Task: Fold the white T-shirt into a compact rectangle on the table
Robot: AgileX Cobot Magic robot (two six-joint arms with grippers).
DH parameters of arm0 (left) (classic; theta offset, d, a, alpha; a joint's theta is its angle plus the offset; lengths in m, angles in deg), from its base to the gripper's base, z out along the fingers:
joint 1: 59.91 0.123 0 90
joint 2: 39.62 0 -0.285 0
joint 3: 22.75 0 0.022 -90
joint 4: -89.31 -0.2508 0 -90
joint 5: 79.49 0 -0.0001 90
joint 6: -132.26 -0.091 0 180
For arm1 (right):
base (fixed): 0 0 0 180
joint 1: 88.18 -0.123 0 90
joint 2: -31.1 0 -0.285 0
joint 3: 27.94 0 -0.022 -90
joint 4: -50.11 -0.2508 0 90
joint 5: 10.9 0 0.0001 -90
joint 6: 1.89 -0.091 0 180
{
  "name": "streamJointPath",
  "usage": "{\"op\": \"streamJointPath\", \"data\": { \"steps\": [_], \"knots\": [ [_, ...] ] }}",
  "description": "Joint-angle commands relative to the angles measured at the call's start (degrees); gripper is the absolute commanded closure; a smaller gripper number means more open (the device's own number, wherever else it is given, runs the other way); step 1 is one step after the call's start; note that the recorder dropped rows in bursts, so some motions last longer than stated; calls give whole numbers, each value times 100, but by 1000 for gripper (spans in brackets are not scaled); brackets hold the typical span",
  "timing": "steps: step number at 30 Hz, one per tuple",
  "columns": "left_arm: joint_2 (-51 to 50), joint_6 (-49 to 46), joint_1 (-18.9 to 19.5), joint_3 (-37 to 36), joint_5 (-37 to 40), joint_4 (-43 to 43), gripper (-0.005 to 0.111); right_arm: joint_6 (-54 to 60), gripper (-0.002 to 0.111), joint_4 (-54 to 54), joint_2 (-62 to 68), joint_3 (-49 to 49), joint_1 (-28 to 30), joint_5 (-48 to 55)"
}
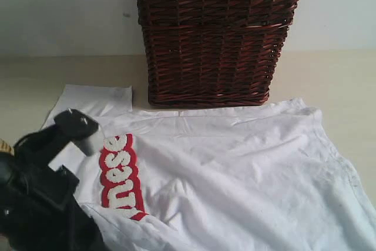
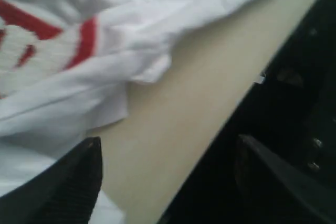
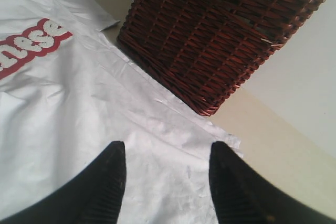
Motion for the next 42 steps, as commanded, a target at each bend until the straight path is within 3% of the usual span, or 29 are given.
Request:
{"op": "streamJointPath", "data": {
  "steps": [1, 5, 8, 10, 20, 27, 36, 38, 42],
  "knots": [
    [241, -108, -962, -7, 114, 243, 38, -17, 60, -50, -21, 36, 16, -32],
    [334, -20, -1841, -18, -159, 28, 41, -17, 60, -50, -21, 36, 16, -32],
    [166, 61, -2413, -321, -1233, -760, 47, -17, 60, -50, -21, 36, 16, -32],
    [-33, 214, -2588, -499, -1838, -1206, 52, -17, 60, -50, -21, 36, 16, -32],
    [-947, 596, -2626, -509, -2024, -3064, 50, -17, 60, -50, -21, 36, 16, -32],
    [-1380, 596, -2626, -509, -2501, -3121, 50, -17, 60, -50, -21, 36, 16, -32],
    [-1929, 596, -2626, -509, -2558, -3130, 51, -17, 60, -50, -21, 36, 16, -32],
    [-1994, 596, -2626, -509, -2561, -3130, 58, -17, 60, -50, -21, 36, 16, -32],
    [-2031, 635, -2626, -509, -2571, -3130, 92, -17, 60, -50, -21, 36, 16, -32]
  ]
}}
